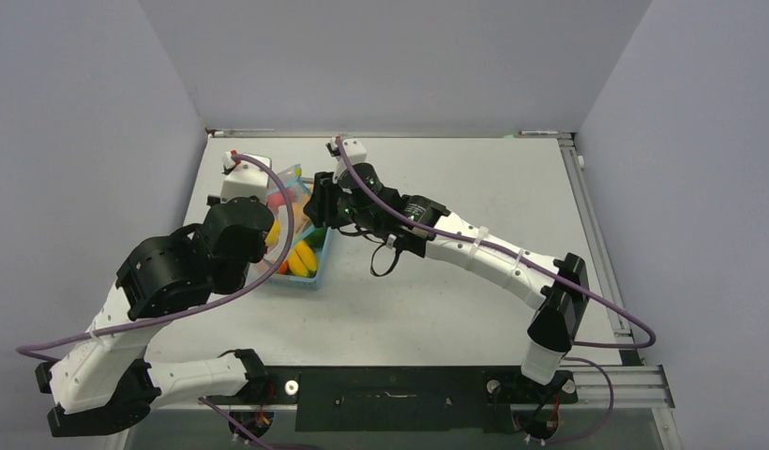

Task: Place the food in the zip-top bag and seal the zipper
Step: Open the zipper of the food storage bag, then move the bin to the center of the board.

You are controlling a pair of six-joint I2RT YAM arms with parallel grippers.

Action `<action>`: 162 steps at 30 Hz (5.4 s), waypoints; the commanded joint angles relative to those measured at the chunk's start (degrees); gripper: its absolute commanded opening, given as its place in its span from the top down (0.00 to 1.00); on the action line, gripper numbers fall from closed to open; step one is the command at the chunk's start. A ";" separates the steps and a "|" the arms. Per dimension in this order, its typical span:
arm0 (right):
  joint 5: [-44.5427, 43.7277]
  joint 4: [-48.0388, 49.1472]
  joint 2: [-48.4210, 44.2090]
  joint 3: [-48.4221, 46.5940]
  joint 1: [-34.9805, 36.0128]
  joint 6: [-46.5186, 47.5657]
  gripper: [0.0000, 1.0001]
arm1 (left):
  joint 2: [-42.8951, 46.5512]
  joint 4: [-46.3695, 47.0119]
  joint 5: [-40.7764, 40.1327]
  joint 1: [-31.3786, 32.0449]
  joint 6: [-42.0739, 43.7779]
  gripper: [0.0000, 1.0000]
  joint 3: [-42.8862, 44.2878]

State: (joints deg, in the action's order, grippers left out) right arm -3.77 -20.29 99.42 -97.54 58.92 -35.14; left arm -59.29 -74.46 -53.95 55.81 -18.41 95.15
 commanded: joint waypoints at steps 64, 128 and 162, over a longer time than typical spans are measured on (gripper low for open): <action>-10.79 1.23 14.91 0.53 -0.38 -0.88 0.42 | 4.64 -2.38 -9.38 -1.75 -2.20 1.00 -0.72; 0.25 -5.18 3.86 24.73 -24.94 17.87 0.95 | 3.17 8.46 -3.38 -2.29 1.42 1.00 -7.18; -9.17 -14.74 -9.64 22.33 -24.46 15.91 0.49 | 2.85 15.75 0.84 -2.36 4.05 1.00 -13.28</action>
State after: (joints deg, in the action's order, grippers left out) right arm -9.02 -33.61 93.36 -70.02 30.02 -17.23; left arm -57.63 -60.75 -53.08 53.84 -14.13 82.13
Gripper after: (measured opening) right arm 0.502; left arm 0.001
